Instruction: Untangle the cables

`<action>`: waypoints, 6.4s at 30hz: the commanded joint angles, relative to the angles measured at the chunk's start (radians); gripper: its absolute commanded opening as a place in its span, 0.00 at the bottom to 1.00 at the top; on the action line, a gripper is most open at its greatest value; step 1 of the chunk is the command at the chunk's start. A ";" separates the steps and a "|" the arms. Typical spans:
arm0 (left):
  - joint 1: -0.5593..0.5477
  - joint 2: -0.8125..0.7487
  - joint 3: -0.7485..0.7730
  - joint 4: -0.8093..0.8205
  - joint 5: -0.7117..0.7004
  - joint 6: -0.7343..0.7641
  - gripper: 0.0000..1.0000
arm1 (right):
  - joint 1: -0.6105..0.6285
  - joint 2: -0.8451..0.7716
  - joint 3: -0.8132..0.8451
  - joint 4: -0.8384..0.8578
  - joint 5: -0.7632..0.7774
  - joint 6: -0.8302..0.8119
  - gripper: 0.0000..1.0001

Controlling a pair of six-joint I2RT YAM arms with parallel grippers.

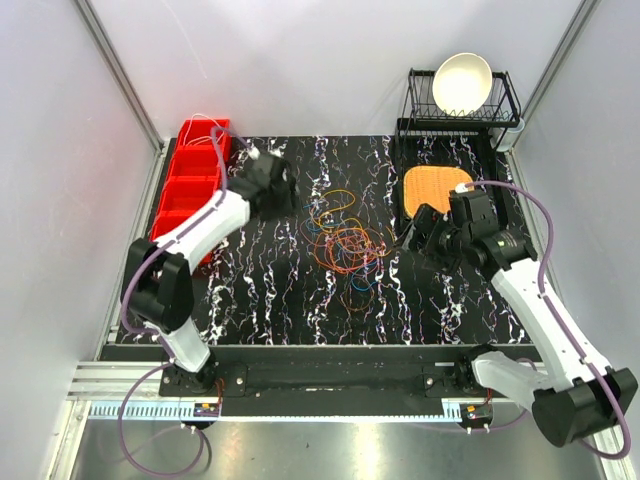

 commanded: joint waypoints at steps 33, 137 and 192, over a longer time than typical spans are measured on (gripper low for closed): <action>-0.346 0.306 0.023 0.067 -0.197 -0.152 0.00 | 0.011 0.246 -0.281 0.495 -0.182 -0.162 1.00; -0.392 -0.373 -0.537 0.747 0.125 0.018 0.99 | 0.078 0.286 0.723 0.523 -0.443 -0.071 0.00; 0.119 0.388 0.232 0.270 0.168 0.239 0.99 | -0.086 0.361 1.402 0.331 -0.368 -0.087 0.00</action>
